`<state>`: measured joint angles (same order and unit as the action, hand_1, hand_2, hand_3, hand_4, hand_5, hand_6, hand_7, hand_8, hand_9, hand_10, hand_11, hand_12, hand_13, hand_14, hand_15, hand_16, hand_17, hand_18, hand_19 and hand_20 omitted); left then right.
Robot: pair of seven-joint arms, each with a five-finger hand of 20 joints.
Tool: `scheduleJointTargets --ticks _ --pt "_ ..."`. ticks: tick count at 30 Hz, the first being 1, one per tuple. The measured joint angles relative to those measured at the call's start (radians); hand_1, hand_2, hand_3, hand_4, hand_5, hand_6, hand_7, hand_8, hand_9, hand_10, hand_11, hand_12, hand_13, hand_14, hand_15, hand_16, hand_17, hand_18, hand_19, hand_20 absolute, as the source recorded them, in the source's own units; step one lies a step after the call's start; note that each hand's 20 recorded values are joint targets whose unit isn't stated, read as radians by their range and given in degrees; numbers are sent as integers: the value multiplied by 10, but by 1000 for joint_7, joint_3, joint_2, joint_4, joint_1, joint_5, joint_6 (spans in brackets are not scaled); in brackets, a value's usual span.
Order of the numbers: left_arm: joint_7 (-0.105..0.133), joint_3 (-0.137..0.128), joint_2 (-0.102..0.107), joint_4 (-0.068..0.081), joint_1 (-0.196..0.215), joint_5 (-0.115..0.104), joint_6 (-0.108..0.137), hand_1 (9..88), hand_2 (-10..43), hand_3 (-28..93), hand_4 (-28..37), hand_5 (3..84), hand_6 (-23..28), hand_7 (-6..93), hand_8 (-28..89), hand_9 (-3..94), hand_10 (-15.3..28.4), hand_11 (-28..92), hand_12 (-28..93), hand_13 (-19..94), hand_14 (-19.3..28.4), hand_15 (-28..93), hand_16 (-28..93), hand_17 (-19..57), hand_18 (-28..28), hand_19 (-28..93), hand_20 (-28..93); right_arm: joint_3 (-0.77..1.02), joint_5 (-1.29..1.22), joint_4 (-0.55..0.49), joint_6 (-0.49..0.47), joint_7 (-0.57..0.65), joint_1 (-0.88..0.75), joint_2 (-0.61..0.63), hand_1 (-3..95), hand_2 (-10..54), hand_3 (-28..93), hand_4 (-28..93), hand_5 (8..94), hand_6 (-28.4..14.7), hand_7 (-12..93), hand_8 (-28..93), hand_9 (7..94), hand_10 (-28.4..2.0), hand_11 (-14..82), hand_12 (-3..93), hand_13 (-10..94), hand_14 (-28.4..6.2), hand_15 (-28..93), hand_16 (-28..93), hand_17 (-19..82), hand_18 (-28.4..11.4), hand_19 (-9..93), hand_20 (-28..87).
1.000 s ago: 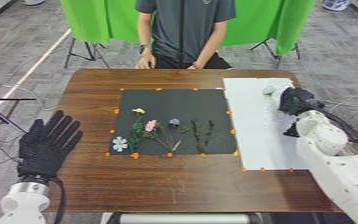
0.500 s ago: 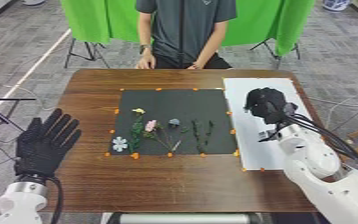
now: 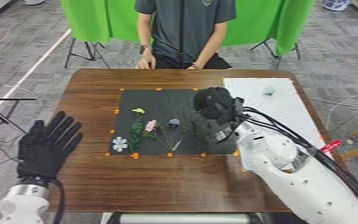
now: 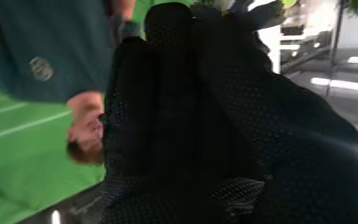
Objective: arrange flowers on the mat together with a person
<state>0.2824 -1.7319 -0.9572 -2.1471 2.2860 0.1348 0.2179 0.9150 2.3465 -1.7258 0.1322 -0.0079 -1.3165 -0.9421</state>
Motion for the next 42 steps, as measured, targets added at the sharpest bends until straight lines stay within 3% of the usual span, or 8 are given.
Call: scheduleJointTargets --ticks 10,17,20,23,30,33,42 --pt "2 0 1 -4 -3 -8 19 291 105 723 -283 448 77 95 -84 396 135 134 93 301 144 178 -22 -29 132 245 125 29 87 -16 -32 50 -77 5 633 -95 674 -283 614 11 450 -88 734 -84 97 361 676 -16 326 359 454 -70 878 7" --pt "2 -6 -2 -6 5 -14 29 289 108 725 -283 450 78 97 -83 398 138 137 92 302 145 183 -23 -30 132 248 125 15 76 -15 -5 91 -116 13 624 -95 673 -283 568 10 391 -98 694 -79 134 366 664 -15 343 349 464 -77 848 31" --pt "3 3 -4 -5 3 -22 30 289 108 726 -283 449 77 97 -83 398 138 139 93 303 146 185 -25 -30 132 249 125 -10 60 -12 52 142 -119 10 623 -95 671 -283 566 10 351 -190 654 -87 200 299 647 -19 355 335 451 -89 832 61" --pt "5 10 -6 -5 2 -28 34 289 108 727 -283 447 77 97 -83 398 138 140 93 303 146 185 -26 -30 132 249 124 -5 54 -14 63 156 -129 4 615 -95 677 -283 538 4 306 -193 596 -100 279 192 617 -23 358 325 421 -115 799 88" --pt "22 12 -6 -8 4 -35 42 288 108 730 -283 442 75 100 -84 399 139 140 92 303 147 187 -27 -29 132 249 123 34 52 -42 -44 142 -154 0 553 -95 748 -283 503 -3 267 -181 556 -111 233 166 582 -47 389 273 384 -134 788 110" --pt "24 11 -6 -8 6 -36 43 273 123 713 -283 440 75 98 -84 399 138 140 92 304 147 188 -28 -30 133 251 123 39 53 -51 -47 140 -160 0 515 -95 764 -283 478 -11 245 -171 539 -116 213 161 570 -68 442 180 371 -143 783 137" --pt "30 9 -7 -9 7 -48 44 256 117 705 -283 425 68 101 -84 398 136 136 92 311 150 189 -28 -29 135 253 122 54 51 -107 -33 204 -183 9 480 -95 714 -283 438 -31 214 -157 479 -131 175 141 542 -84 457 145 352 -157 784 144"
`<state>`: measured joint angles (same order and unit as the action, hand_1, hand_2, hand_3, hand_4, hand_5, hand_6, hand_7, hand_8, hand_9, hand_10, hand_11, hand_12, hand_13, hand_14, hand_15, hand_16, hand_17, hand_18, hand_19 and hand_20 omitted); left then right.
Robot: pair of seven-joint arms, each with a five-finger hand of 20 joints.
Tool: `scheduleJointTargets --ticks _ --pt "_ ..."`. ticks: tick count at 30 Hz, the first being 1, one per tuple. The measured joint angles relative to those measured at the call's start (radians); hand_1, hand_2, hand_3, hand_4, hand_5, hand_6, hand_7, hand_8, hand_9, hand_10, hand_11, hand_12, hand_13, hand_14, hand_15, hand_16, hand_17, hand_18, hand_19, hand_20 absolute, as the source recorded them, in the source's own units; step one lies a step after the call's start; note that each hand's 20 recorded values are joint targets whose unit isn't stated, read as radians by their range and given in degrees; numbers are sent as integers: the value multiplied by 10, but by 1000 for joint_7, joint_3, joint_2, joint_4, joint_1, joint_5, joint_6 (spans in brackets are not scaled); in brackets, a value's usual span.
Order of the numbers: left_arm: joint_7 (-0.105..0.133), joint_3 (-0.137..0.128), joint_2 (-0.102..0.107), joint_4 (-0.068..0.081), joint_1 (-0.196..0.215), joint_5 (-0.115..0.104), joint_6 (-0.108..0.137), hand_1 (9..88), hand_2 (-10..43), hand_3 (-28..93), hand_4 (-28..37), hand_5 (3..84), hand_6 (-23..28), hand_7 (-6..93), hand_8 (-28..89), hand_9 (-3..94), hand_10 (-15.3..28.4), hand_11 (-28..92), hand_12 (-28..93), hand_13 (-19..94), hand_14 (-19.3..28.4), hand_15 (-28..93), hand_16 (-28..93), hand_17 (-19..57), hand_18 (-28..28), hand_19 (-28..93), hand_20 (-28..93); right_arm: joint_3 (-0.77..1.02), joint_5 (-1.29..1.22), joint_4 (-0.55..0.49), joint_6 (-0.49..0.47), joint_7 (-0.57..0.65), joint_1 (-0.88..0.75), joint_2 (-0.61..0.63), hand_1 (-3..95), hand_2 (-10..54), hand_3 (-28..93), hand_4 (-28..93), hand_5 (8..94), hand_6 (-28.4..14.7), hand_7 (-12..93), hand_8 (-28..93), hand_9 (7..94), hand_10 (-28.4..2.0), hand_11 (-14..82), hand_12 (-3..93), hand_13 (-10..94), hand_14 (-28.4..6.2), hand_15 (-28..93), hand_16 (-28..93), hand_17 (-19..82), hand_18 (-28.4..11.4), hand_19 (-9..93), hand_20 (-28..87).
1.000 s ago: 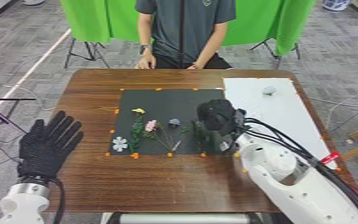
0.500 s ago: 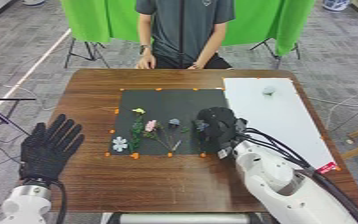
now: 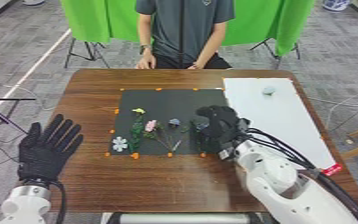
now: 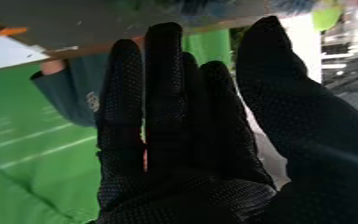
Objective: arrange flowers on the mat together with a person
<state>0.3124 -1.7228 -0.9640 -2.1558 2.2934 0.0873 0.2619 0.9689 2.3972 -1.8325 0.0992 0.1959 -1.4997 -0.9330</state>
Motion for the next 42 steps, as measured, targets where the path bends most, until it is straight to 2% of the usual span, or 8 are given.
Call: scheduleJointTargets --ticks 5,7,10,15,19,24,32,42 --pt "17 -4 0 -6 11 0 2 272 107 717 -283 433 69 106 -85 398 136 136 93 311 147 189 -26 -28 135 251 121 44 -1 -27 0 3 -26 1 427 -95 684 -283 413 -44 197 -147 447 -145 154 135 499 -107 412 118 336 -162 770 133" --pt "22 -4 0 -7 12 0 2 273 107 717 -283 435 70 106 -86 399 136 136 93 310 145 187 -27 -28 135 250 121 77 -20 -41 -1 3 -43 1 358 -95 719 -283 398 -54 183 -138 426 -153 147 131 467 -120 394 108 318 -166 749 116" --pt "23 -5 1 -7 12 2 2 273 107 716 -283 436 70 106 -86 398 135 135 93 311 144 186 -26 -28 135 249 121 130 -124 -70 0 3 -70 4 255 -17 746 -282 369 -58 163 -126 391 -161 139 122 408 -137 364 92 266 -177 687 79" --pt "27 -12 4 -7 13 2 1 274 107 716 -283 436 68 106 -86 400 135 135 94 311 143 186 -25 -27 135 249 122 254 -391 -109 -30 -95 -132 14 203 61 752 -279 345 -52 150 -118 341 -158 109 108 301 -150 294 79 186 -177 590 49" --pt "31 -16 7 -7 13 2 1 274 107 716 -283 436 68 105 -86 400 134 134 93 311 143 185 -26 -27 135 248 122 351 -504 -128 -68 -169 -189 23 190 71 764 -271 356 -54 153 -122 321 -154 103 104 235 -160 275 70 130 -175 547 49" --pt "36 -16 10 -7 13 2 1 274 107 716 -283 437 69 104 -86 400 134 133 93 312 142 184 -25 -25 133 246 122 409 -597 -166 6 -79 -257 34 187 73 771 -267 352 -45 153 -124 304 -139 99 95 208 -148 230 56 83 -178 521 58" --pt "30 -24 17 -2 0 2 -2 273 108 715 -283 436 67 104 -86 399 133 132 93 312 139 181 -25 -23 131 245 123 616 -825 -179 -30 -149 -409 -12 193 72 774 -267 344 -37 149 -123 292 -142 81 91 199 -137 193 60 73 -174 495 66" --pt "46 -40 19 -3 6 2 -4 274 108 715 -283 430 65 106 -86 395 132 131 94 313 139 180 -24 -22 130 244 123 690 -1000 -182 -16 -180 -490 -37 194 70 786 -272 344 -37 149 -124 291 -138 79 91 200 -127 162 74 70 -166 457 74"
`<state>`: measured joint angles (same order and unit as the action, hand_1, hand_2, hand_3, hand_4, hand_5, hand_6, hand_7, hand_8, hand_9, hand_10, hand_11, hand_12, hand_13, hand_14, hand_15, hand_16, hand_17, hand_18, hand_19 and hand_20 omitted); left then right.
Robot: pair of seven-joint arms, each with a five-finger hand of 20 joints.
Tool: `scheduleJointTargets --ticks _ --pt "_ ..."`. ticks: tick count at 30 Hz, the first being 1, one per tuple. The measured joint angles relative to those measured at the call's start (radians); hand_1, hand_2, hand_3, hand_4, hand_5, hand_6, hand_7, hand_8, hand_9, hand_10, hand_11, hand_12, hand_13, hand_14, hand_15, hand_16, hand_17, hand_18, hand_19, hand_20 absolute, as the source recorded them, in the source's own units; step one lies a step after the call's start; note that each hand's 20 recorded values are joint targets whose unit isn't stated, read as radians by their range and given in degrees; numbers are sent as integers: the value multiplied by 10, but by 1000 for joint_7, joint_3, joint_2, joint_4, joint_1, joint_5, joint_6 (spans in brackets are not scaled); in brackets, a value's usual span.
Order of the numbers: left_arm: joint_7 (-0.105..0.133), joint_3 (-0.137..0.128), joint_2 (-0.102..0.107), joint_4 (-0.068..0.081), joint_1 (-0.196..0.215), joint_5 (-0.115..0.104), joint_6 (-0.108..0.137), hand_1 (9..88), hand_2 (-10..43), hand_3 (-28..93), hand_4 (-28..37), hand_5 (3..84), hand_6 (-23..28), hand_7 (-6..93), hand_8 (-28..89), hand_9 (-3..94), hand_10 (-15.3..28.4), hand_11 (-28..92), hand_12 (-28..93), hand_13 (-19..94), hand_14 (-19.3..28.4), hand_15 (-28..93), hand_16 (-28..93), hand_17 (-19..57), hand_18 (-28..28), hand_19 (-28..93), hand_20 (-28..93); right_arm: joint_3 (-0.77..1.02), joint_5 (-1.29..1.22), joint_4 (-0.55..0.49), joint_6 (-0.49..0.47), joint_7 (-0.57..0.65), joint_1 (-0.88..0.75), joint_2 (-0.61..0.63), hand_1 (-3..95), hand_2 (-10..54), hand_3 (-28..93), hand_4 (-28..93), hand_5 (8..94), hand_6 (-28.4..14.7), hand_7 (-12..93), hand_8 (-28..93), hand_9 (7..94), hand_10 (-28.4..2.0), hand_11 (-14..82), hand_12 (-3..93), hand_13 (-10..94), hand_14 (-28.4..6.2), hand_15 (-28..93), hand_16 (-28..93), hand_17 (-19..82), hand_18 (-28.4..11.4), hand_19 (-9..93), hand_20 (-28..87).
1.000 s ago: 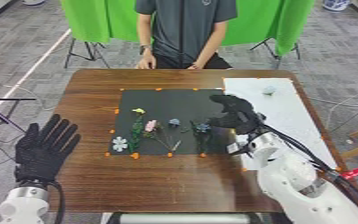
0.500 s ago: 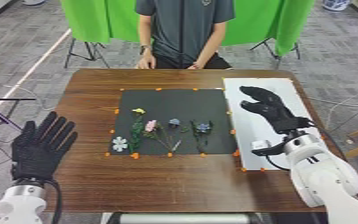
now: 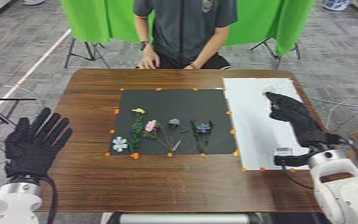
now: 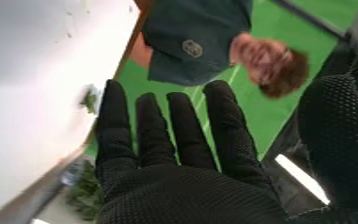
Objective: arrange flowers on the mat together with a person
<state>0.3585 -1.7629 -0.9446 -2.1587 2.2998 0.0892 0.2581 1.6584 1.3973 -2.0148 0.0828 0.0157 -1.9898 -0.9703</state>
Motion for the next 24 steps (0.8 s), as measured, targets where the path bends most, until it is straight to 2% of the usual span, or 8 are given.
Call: scheduleJointTargets --ticks 9,16,24 --pt "4 -3 -2 -5 25 -2 1 267 114 714 -283 431 65 104 -86 394 129 130 94 315 135 174 -26 -21 130 243 123 7 -72 4 1 -13 -19 -43 197 69 790 -274 337 -37 148 -125 280 -134 74 91 193 -124 141 92 64 -161 439 86" --pt "-2 -1 -3 -5 20 -1 1 270 113 714 -283 432 65 105 -86 395 128 131 94 315 134 173 -25 -21 130 243 124 -39 -72 28 22 -15 23 -69 199 67 790 -273 335 -36 147 -124 279 -134 72 91 194 -125 137 99 65 -160 435 90" --pt "-10 1 -7 -3 12 -1 3 278 112 715 -283 435 63 109 -88 392 127 131 93 315 133 174 -25 -21 130 245 124 -10 -113 9 33 6 26 -121 199 71 782 -272 340 -37 144 -122 279 -135 66 91 190 -126 129 104 63 -159 428 92"
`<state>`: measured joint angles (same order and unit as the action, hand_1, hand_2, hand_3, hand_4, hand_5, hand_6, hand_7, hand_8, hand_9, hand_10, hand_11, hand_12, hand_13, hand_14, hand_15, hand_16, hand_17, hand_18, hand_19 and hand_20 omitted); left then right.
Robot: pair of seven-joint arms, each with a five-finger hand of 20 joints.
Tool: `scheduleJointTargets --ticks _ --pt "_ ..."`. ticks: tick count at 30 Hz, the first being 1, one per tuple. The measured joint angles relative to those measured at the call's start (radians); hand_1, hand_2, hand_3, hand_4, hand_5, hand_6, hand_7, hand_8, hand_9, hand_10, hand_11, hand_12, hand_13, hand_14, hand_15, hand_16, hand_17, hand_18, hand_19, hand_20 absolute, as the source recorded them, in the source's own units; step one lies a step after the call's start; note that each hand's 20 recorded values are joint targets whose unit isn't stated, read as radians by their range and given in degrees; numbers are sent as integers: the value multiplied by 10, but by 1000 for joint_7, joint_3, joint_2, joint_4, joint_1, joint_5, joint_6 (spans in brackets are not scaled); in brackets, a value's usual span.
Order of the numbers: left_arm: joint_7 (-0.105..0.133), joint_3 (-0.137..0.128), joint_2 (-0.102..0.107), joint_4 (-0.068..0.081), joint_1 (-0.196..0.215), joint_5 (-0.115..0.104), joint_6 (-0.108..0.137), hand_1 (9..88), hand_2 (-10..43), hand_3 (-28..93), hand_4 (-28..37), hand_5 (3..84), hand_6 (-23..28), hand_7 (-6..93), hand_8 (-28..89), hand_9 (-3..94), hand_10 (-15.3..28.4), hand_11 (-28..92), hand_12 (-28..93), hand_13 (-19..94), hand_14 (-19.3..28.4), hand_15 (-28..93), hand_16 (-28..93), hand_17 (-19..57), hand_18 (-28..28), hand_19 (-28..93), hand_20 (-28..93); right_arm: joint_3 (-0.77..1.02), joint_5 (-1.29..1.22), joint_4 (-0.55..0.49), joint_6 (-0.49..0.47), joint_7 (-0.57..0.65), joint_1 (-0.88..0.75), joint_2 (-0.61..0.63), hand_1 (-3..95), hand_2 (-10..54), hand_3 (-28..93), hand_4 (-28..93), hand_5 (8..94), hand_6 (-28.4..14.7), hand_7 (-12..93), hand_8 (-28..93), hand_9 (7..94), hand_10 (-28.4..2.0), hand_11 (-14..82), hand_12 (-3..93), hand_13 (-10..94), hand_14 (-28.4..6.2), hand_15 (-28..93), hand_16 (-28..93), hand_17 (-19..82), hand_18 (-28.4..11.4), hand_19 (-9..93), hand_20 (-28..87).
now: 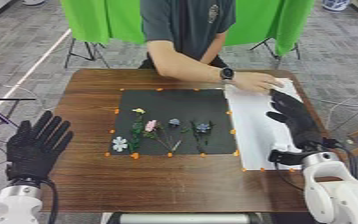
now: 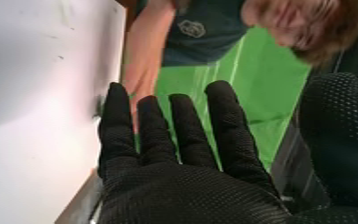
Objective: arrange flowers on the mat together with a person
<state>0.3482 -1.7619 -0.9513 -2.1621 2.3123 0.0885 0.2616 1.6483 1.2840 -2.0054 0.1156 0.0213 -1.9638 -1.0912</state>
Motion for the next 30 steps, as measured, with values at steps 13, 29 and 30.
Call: scheduleJointTargets --ticks 13,29,30 --pt "-27 -4 -5 2 -5 27 -26 277 115 711 -283 427 60 104 -87 384 124 124 93 311 131 166 -25 -22 130 242 124 -19 -368 -45 33 39 -9 -31 185 92 782 -277 344 -39 126 -116 272 -133 53 91 163 -120 100 112 48 -129 379 78" --pt "-36 -7 4 6 -15 26 -25 277 114 714 -283 430 61 105 -87 388 126 126 94 311 132 166 -23 -22 130 241 124 -3 -341 -12 -26 15 -24 -47 190 83 786 -272 340 -36 132 -115 268 -131 52 95 162 -121 94 127 46 -130 374 85" --pt "-37 -6 4 7 -17 26 -25 278 114 714 -283 430 61 105 -87 388 126 126 94 311 132 166 -23 -22 130 241 124 -3 -341 -12 -26 15 -24 -47 191 81 786 -272 340 -36 133 -115 268 -131 52 95 162 -121 94 128 46 -130 374 85"
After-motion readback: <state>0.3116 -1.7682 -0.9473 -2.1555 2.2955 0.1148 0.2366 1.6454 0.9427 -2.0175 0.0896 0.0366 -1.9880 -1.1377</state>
